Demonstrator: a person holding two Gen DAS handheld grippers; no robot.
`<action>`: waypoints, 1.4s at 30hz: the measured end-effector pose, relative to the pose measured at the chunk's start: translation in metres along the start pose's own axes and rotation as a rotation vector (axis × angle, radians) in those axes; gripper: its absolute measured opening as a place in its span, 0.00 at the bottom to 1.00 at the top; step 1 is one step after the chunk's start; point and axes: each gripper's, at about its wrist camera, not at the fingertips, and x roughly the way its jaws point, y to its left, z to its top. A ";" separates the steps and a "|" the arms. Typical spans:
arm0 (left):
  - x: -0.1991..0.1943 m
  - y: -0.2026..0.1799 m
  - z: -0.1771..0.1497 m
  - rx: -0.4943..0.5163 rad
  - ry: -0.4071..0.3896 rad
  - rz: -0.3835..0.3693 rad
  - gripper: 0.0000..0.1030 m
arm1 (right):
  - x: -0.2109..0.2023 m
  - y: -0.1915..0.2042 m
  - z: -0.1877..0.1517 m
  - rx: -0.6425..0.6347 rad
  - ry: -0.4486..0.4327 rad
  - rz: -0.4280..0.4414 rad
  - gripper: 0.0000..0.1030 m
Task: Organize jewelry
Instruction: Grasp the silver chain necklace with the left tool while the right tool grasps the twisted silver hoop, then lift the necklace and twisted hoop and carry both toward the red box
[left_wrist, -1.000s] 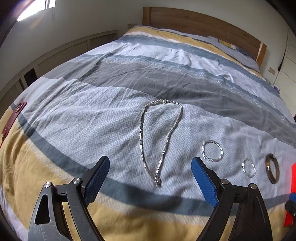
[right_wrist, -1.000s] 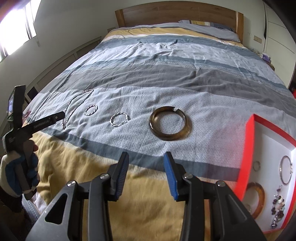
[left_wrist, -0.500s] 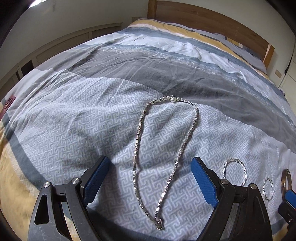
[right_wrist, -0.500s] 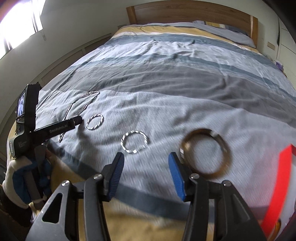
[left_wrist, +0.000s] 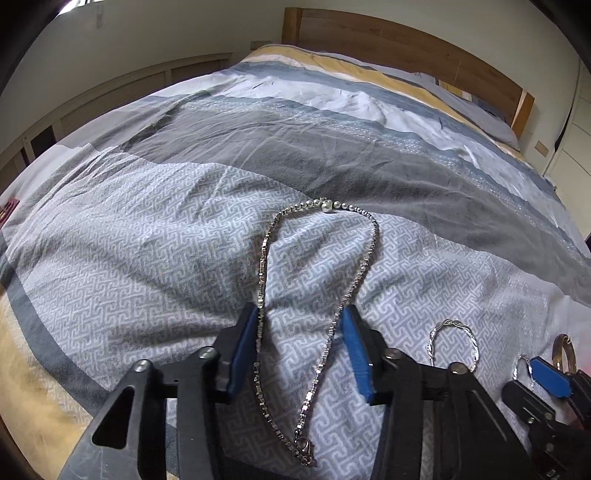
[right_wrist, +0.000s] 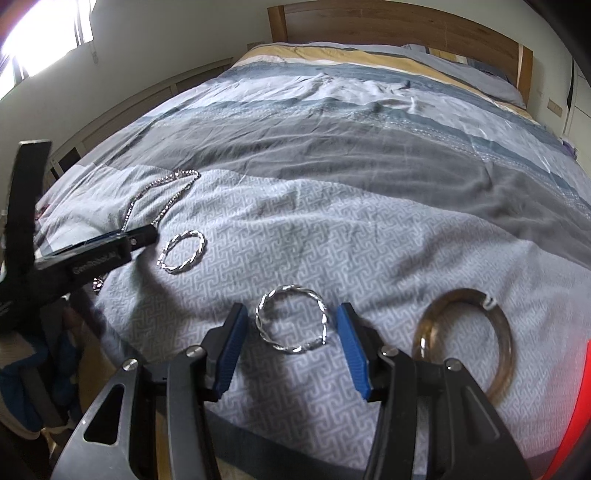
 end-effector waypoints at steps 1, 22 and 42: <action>-0.001 0.000 -0.001 0.001 -0.001 -0.003 0.38 | 0.002 0.000 -0.002 0.001 -0.004 -0.003 0.47; -0.005 0.007 -0.005 -0.075 0.004 -0.155 0.03 | -0.006 -0.008 -0.015 0.030 -0.107 0.059 0.36; -0.079 -0.005 -0.001 -0.058 -0.130 -0.164 0.03 | -0.075 0.012 -0.027 -0.007 -0.129 0.102 0.36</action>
